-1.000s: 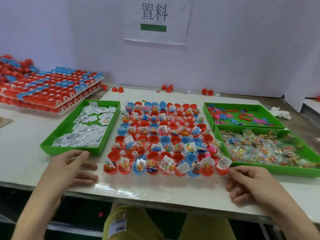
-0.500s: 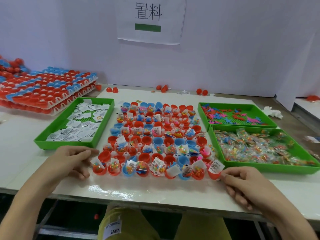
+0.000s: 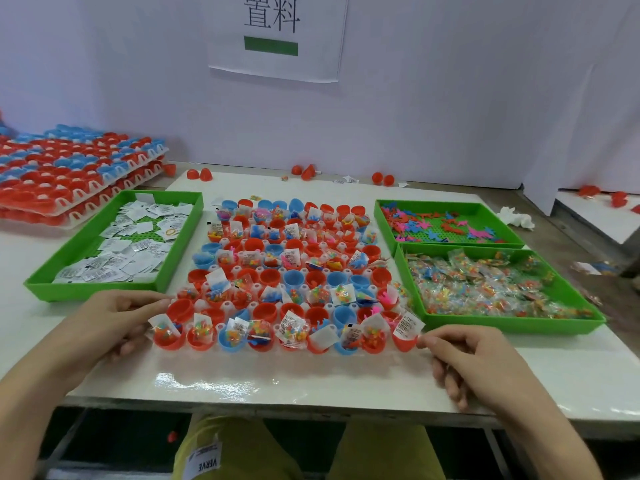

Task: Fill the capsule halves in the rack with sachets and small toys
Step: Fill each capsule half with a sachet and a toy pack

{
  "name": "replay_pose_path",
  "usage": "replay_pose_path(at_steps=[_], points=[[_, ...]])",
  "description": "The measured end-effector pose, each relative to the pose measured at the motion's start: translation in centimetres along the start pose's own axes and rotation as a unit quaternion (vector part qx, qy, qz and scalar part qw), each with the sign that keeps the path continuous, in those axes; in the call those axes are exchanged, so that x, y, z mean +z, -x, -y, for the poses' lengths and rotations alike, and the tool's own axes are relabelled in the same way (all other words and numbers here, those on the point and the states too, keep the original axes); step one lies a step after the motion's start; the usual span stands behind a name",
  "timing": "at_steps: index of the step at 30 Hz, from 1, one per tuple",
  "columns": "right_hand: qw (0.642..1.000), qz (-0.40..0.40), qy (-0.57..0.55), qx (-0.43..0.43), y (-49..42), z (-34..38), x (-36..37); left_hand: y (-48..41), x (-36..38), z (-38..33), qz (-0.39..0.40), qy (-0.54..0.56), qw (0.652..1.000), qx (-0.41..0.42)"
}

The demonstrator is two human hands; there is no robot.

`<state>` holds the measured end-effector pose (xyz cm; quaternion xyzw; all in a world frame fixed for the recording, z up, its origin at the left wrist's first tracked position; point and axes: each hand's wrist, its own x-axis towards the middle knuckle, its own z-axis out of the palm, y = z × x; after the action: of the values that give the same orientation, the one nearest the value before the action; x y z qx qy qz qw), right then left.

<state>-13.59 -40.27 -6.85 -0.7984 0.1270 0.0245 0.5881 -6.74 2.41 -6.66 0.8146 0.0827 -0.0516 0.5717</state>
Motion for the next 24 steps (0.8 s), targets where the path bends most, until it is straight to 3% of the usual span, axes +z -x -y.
replay_pose_path(at_steps=[2,4,7,11,17,24], points=[[0.994,-0.081,0.040,-0.062,-0.2,0.1,-0.5,-0.1,-0.1,0.1,-0.003,0.000,1.000,0.001],[0.961,-0.167,0.129,-0.180,-0.4,1.3,-1.2,-0.2,-0.2,0.2,-0.004,-0.002,1.000,0.007],[0.908,-0.162,0.253,-0.291,-1.8,4.0,-1.6,-0.5,-0.1,0.5,-0.004,0.002,1.000,0.017],[0.882,-0.031,0.395,-0.254,-5.2,5.7,-1.0,-1.1,-0.5,1.5,-0.004,0.001,1.000,0.018],[0.838,0.044,0.509,-0.193,-7.3,5.8,-0.5,-2.4,-0.8,2.8,0.000,0.004,1.000,0.010],[0.879,0.053,0.425,-0.210,-7.3,6.0,-0.9,-2.7,-0.6,2.9,-0.007,0.010,1.000,0.011]])
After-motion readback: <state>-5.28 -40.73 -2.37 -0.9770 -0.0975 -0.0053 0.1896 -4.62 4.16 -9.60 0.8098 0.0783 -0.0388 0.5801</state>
